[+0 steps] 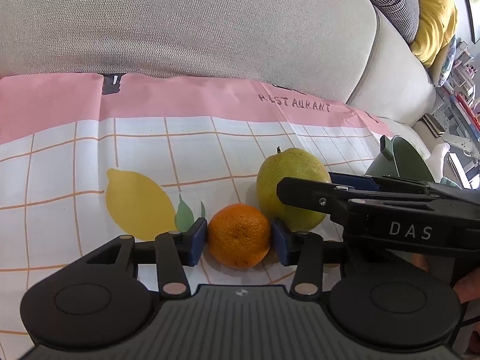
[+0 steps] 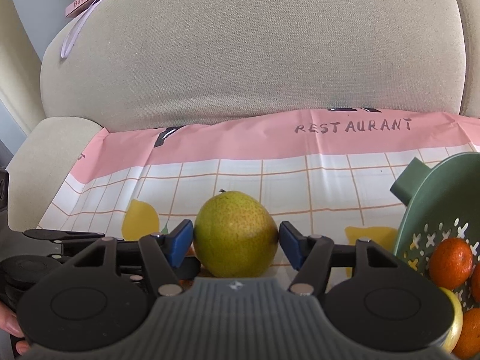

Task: Organize fruits
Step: 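Lift the mandarin with the left tool while the right tool lifts the pear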

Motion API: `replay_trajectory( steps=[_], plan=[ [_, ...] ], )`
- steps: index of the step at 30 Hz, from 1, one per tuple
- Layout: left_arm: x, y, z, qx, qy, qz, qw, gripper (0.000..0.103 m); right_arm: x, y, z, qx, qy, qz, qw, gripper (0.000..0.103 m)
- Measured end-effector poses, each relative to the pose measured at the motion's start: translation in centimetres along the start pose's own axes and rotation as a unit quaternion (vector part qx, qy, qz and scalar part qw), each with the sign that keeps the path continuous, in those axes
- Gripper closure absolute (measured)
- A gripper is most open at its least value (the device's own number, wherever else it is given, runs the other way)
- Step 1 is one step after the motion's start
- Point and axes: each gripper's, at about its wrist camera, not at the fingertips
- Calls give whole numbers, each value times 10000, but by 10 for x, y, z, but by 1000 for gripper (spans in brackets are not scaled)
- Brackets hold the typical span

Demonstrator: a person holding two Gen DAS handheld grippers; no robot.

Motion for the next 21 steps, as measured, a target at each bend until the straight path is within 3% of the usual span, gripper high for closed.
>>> replay_trajectory(
  steps=[13, 21],
  plan=[
    [-8, 4, 2, -162, -127, -34, 9998, 51, -16, 4, 5, -334, -262, -122, 9990, 45],
    [-21, 3, 1, -157, -67, 256, 9995, 52, -29, 11, 5, -498, -315, 12, 9983, 45]
  ],
)
Point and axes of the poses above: each gripper's, at about its wrist camera, not at the fingertips, and x roughly the way its jaws point, y to its left, z to its top, and after that the axes turned 14 degrees about -x, right-handed
